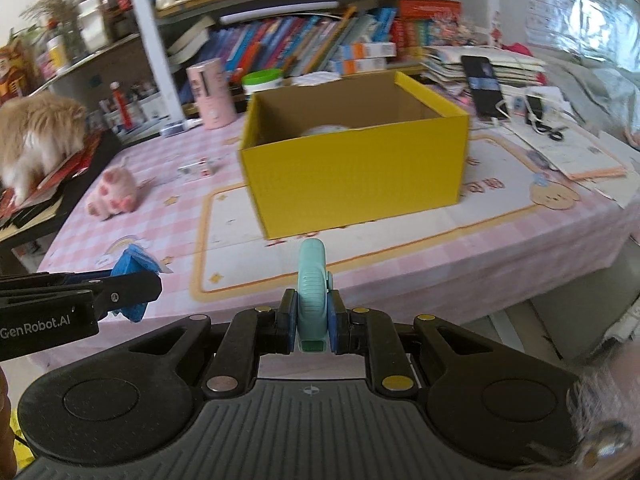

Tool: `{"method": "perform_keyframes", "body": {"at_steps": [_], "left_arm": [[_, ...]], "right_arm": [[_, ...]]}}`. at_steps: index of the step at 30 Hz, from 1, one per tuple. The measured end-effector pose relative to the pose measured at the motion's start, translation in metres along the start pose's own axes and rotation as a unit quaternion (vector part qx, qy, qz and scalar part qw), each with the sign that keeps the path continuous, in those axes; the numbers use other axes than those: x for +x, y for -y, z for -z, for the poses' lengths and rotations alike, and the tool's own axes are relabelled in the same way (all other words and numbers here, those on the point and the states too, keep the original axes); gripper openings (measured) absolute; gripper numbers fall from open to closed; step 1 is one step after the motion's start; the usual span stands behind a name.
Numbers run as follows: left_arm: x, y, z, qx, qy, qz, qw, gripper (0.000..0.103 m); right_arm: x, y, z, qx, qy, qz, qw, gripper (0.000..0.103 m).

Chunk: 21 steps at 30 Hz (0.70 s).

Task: Organize objects
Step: 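Carry the green marker with the right tool while the left tool carries the blue block over the box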

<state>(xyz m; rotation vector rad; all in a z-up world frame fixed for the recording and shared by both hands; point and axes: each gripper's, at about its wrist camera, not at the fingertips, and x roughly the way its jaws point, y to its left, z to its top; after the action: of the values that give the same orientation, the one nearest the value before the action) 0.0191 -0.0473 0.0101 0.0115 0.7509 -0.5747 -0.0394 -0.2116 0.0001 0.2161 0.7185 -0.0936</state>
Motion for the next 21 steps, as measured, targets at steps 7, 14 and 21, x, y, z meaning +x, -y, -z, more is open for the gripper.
{"method": "perform_keyframes", "body": {"at_steps": [7,14,21], "left_arm": [[0.018,0.019,-0.017,0.024,0.001,0.002,0.9997,0.026],[0.033,0.030,-0.040,0.031,0.022,-0.001,0.9993,0.026],[0.048,0.046,-0.076,0.034,0.071,-0.002,0.9969,0.026]], "right_arm": [[0.010,0.030,-0.012,0.026,-0.002,0.011,1.000,0.014],[0.025,0.049,-0.035,0.025,0.000,0.005,1.000,0.014],[0.029,0.072,-0.075,0.011,0.052,-0.002,0.999,0.014]]}}
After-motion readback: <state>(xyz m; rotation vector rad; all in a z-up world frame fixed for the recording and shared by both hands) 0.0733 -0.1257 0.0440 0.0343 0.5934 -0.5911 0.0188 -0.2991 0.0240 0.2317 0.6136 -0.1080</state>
